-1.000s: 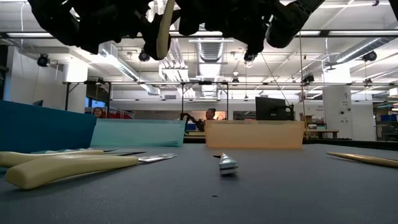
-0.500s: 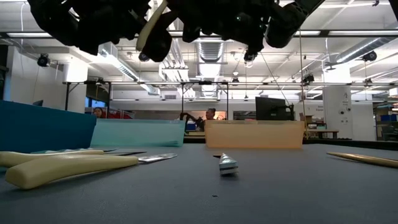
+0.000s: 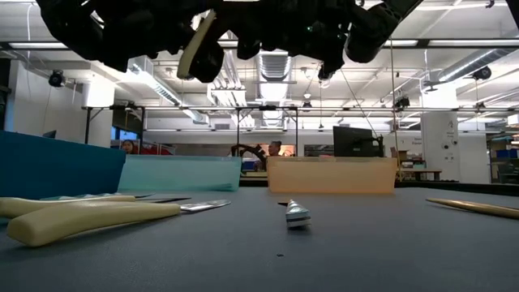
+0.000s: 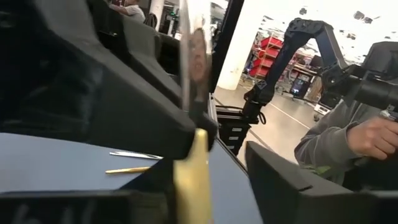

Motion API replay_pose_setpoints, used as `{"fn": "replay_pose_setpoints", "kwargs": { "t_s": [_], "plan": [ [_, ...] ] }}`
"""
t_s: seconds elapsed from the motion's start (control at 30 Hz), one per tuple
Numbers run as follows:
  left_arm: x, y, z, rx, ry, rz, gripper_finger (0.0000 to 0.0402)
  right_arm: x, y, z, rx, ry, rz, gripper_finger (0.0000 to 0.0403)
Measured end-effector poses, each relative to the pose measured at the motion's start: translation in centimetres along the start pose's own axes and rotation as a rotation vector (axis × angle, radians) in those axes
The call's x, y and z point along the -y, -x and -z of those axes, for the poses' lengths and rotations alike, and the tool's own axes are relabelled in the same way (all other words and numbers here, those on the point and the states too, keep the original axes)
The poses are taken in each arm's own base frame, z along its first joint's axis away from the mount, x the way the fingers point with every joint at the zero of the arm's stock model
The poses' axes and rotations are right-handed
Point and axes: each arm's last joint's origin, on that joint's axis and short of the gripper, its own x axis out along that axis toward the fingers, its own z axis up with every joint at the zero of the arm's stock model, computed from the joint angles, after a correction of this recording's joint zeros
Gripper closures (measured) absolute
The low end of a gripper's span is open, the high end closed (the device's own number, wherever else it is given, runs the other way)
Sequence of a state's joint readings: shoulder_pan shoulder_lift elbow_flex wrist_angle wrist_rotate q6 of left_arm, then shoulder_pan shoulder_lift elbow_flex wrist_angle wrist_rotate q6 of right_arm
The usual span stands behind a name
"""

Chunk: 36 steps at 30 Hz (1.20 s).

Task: Sort silverware by color (type)
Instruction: Put the light yellow knife into the blue bin

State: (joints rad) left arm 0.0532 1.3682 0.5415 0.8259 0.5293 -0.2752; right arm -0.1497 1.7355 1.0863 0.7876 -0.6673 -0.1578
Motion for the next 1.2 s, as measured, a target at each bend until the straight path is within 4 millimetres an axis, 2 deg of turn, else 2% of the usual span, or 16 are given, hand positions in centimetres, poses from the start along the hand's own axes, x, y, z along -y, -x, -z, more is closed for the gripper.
{"fn": "replay_pose_setpoints", "kwargs": {
  "t_s": [0.13,0.2,0.67,0.97,1.2],
  "plan": [
    [-0.2,0.0,0.1,-0.009,0.040,-0.027,0.0369,0.0,0.0,0.1,-0.005,-0.004,-0.003,0.0380],
    [-0.3,0.0,0.2,-0.018,0.083,-0.049,0.0387,-0.1,0.0,0.1,-0.012,-0.003,-0.005,0.0375],
    [-0.1,0.4,0.0,-0.027,0.200,-0.093,0.0397,0.7,0.5,0.4,-0.037,-0.076,0.040,0.0284],
    [0.9,1.5,-1.2,-0.026,0.221,-0.095,0.0397,1.2,0.8,0.6,-0.053,-0.091,0.066,0.0266],
    [1.7,2.9,-1.1,-0.098,0.324,-0.209,0.0397,1.5,1.2,0.8,-0.084,-0.109,0.085,0.0268]
  ]
}}
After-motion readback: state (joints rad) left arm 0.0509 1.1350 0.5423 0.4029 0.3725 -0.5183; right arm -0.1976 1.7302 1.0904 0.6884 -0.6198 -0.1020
